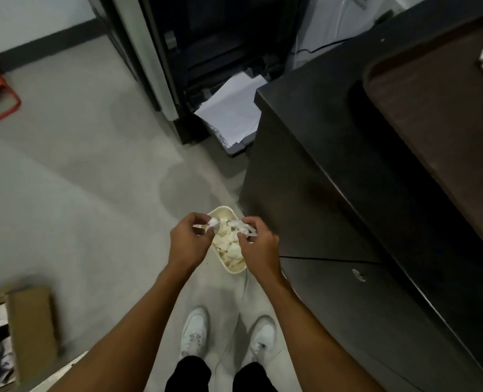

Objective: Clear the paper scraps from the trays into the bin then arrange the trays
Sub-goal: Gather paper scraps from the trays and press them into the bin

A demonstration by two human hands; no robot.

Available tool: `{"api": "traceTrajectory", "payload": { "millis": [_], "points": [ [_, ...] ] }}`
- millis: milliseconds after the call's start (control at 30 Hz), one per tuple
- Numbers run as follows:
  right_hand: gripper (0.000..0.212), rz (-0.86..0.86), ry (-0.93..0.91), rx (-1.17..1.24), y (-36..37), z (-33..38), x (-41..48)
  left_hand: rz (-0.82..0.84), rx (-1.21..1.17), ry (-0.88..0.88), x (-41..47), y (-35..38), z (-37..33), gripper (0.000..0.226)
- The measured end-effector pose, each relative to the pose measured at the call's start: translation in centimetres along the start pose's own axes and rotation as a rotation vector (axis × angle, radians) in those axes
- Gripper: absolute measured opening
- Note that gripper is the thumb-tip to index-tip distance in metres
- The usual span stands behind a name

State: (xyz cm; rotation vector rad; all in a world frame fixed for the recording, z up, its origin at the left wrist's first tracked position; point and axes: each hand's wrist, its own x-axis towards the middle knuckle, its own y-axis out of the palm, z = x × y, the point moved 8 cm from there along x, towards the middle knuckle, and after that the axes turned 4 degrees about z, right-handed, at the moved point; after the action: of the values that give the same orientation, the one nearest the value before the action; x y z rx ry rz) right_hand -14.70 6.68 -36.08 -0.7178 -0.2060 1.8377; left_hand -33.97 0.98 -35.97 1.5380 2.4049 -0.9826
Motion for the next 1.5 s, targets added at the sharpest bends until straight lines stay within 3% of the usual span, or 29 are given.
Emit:
{"api": "traceTrajectory", "payload": {
  "millis": [600,667,767,833,933,1000,1200,1400,1500],
  "points": [
    [0.028,-0.016,0.066,-0.103,13.7,-13.1,11.4,-0.002,0.023,-0.093,9.6,3.8,14.3,0.014],
    [0.035,0.047,0.094,-0.102,15.7,-14.2,12.7,-0.007,0.032,-0.099,10.1,3.6,15.4,0.015],
    [0.068,0.237,0.161,-0.186,18.5,-16.1,13.7,-0.015,0.032,-0.108,10.6,3.3,16.8,0.018],
    [0.069,0.206,0.177,-0.273,18.0,-17.5,14.0,-0.018,0.031,-0.109,10.6,3.3,17.6,0.02],
    [0.05,0.074,0.109,-0.379,15.4,-18.2,13.1,-0.016,0.028,-0.117,10.5,3.8,18.5,0.022],
    [0.052,0.035,0.08,-0.485,14.1,-19.5,12.2,-0.009,0.032,-0.128,10.4,4.5,18.8,0.021],
    [0.084,0.25,0.181,-0.651,13.7,-24.4,10.5,0.028,0.059,-0.102,11.2,7.5,18.4,0.018],
    [0.083,0.289,0.176,-0.62,13.6,-24.9,10.5,0.067,0.114,-0.002,12.7,10.8,17.0,0.018],
    [0.082,0.289,0.179,-0.599,13.4,-25.1,10.6,0.181,0.275,0.009,13.1,12.7,17.4,0.037]
  ]
}}
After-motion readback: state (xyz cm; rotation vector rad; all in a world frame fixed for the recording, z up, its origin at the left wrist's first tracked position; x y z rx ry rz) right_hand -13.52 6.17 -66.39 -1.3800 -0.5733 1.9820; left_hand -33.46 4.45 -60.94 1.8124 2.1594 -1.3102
